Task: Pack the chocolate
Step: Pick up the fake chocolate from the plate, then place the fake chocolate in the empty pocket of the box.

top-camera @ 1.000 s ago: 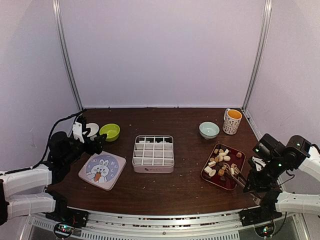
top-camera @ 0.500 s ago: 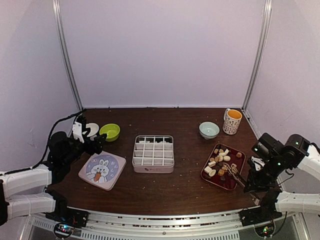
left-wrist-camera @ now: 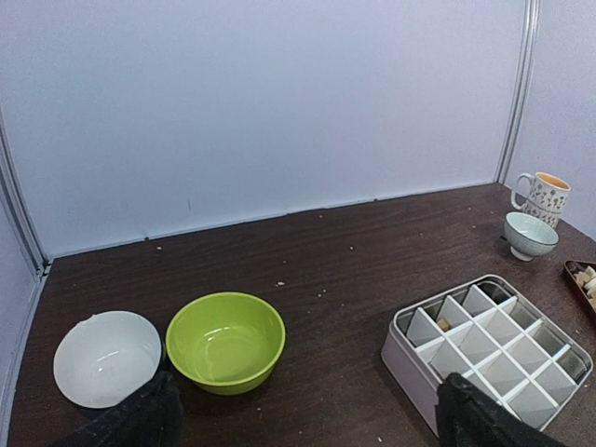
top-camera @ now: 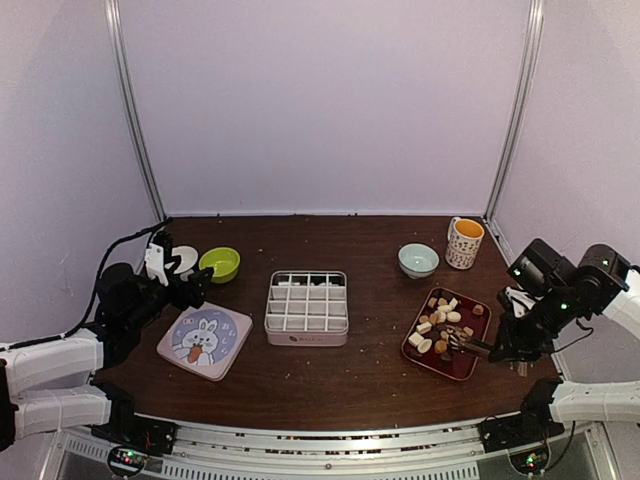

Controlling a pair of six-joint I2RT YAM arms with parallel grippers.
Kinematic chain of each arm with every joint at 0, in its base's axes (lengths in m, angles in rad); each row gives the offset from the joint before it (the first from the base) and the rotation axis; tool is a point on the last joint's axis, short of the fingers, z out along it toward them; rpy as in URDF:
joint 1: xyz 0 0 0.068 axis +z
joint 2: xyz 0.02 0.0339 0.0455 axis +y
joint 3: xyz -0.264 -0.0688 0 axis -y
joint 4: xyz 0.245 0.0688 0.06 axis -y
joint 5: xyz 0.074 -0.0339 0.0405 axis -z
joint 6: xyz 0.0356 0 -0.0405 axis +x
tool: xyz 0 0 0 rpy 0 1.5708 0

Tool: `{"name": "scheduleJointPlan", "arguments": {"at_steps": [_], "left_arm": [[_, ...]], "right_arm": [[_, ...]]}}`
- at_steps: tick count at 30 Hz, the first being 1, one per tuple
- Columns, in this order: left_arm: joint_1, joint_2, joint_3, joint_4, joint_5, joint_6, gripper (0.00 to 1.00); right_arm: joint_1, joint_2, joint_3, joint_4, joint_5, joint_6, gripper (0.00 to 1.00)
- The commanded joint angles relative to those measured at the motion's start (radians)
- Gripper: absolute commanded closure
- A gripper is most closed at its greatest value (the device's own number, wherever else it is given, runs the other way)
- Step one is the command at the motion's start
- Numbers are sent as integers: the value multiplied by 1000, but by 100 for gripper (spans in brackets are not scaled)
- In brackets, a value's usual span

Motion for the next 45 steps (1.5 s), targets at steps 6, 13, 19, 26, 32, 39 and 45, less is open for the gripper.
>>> {"name": "scheduleJointPlan", "arguments": {"at_steps": [6,13,19,26,32,39,45], "left_arm": [[1,6,-3,57,18,7,2],[1,10,-3,60,26,5,2],[0,10,-1,62,36,5,2],[0,16,-1,68,47,1,2],[1,9,-6,67,41,3,2],[1,16,-4,74,44,1,2],[1,12,-7,75,37,0,2]], "right_arm": [[-7,27,95,-42,85,-32,82],[-7,49,175,-38,82,-50,82],[-9,54,163,17,52,-50,82],[-9,102,179,177,-9,-65,82],[-6,190,230,304,-72,-91,82],[38,324,317,492,-136,-99,82],[119,488,420,615,-176,-103,82]]}}
